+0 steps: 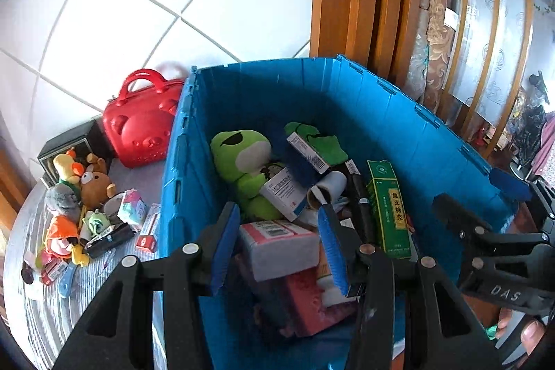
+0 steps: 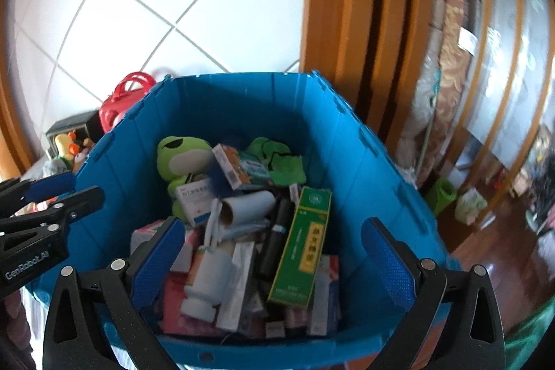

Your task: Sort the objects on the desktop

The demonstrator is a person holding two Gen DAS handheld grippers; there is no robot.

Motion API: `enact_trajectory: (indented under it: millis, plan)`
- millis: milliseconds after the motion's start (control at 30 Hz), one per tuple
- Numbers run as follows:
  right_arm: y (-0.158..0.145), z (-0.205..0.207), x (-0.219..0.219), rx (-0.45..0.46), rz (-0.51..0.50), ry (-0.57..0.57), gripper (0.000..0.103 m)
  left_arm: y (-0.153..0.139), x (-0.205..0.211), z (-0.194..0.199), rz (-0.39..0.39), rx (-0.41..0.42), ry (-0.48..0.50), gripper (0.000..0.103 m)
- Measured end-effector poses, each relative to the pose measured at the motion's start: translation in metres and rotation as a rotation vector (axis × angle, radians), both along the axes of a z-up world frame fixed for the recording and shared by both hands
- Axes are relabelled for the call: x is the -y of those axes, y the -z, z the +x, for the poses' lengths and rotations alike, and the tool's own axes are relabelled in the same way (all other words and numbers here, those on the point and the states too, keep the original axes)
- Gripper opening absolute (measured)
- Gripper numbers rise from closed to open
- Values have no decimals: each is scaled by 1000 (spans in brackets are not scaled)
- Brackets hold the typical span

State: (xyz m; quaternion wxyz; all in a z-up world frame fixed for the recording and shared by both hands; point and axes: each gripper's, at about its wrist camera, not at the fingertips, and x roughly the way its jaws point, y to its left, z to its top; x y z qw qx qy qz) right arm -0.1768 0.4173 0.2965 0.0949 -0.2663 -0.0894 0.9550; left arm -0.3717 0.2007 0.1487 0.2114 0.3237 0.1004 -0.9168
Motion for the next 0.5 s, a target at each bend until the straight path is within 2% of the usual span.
enact_trajectory:
  millis: [233,367,500]
  plan:
    - [16,30,16,-84,-28,-22,103,12,-15,35,-26,-32,7,46]
    - [19,46,31,-177,-41,0,103,19,-10,53,-33,-32,8,46]
    - [22,55,58,-224,-34,-23,103,19,1,78,-36,-70,5,46]
